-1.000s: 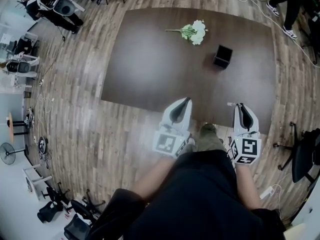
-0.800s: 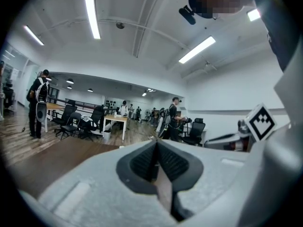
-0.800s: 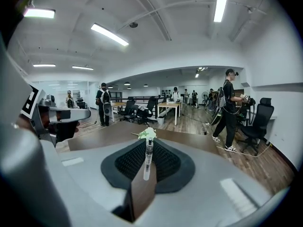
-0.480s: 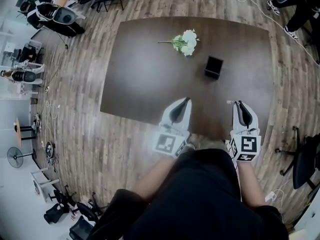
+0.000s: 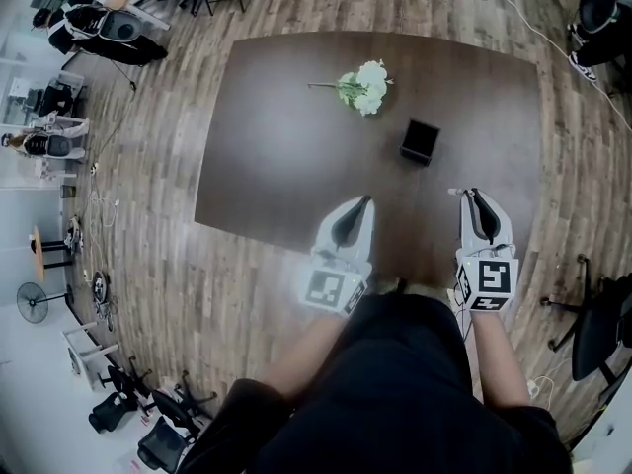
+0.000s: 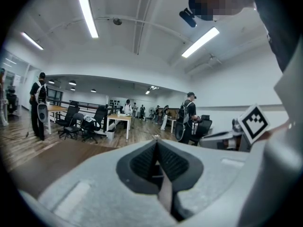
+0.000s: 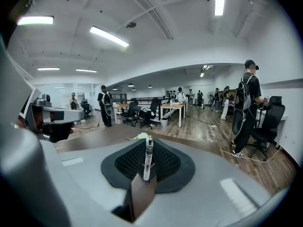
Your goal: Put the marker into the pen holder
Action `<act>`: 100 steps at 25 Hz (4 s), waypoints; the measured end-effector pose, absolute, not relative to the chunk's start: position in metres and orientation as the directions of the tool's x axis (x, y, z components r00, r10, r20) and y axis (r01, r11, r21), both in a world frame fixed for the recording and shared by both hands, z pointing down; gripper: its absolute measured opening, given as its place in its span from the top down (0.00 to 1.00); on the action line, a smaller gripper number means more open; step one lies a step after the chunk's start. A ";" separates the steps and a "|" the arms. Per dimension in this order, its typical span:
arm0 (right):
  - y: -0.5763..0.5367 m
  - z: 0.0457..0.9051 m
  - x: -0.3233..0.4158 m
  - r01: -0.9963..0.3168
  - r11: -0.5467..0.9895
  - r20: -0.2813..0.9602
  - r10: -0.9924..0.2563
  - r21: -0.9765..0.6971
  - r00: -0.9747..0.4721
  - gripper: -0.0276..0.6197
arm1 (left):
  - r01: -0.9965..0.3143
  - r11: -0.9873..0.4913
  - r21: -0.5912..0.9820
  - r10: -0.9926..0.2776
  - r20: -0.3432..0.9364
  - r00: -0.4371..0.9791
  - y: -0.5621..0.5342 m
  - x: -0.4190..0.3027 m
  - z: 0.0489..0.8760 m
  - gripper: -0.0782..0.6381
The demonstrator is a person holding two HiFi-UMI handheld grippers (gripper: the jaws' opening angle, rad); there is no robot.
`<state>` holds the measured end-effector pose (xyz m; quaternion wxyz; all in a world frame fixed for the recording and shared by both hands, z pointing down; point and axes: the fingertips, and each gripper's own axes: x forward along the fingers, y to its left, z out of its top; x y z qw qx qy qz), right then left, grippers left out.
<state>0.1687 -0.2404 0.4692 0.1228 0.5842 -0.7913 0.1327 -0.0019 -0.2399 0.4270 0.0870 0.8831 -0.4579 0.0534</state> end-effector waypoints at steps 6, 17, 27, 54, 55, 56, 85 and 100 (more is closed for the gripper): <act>-0.266 0.476 0.158 -0.958 0.281 0.360 -0.889 -0.061 -0.284 0.88 | -0.808 -0.575 0.125 -0.788 0.179 0.589 -0.259 -0.005 0.438 0.89; -0.306 0.486 0.137 -0.964 0.260 0.392 -0.882 -0.058 -0.262 0.88 | -0.776 -0.609 0.164 -0.758 0.168 0.630 -0.302 -0.006 0.448 0.89; -0.342 0.499 0.133 -0.970 0.236 0.425 -0.873 -0.061 -0.240 0.88 | -0.758 -0.622 0.197 -0.743 0.157 0.651 -0.335 -0.007 0.457 0.89; -0.423 0.606 0.103 -0.954 0.298 0.560 -0.784 -0.038 -0.267 0.88 | -0.802 -0.554 0.225 -0.779 0.201 0.594 -0.391 -0.050 0.488 0.89; -0.425 0.611 0.101 -0.953 0.299 0.564 -0.781 -0.038 -0.268 0.88 | -0.805 -0.548 0.228 -0.781 0.205 0.590 -0.392 -0.052 0.490 0.89; -0.426 0.615 0.100 -0.953 0.299 0.566 -0.779 -0.040 -0.269 0.88 | -0.807 -0.545 0.229 -0.783 0.205 0.587 -0.392 -0.054 0.491 0.89; -0.415 0.668 0.088 -0.957 0.283 0.618 -0.740 -0.071 -0.265 0.83 | -0.761 -0.613 0.213 -0.727 0.224 0.648 -0.410 -0.026 0.528 0.89; -0.390 0.614 0.090 -0.960 0.261 0.549 -0.789 -0.104 -0.274 0.76 | -0.763 -0.621 0.181 -0.738 0.194 0.647 -0.378 -0.022 0.500 0.89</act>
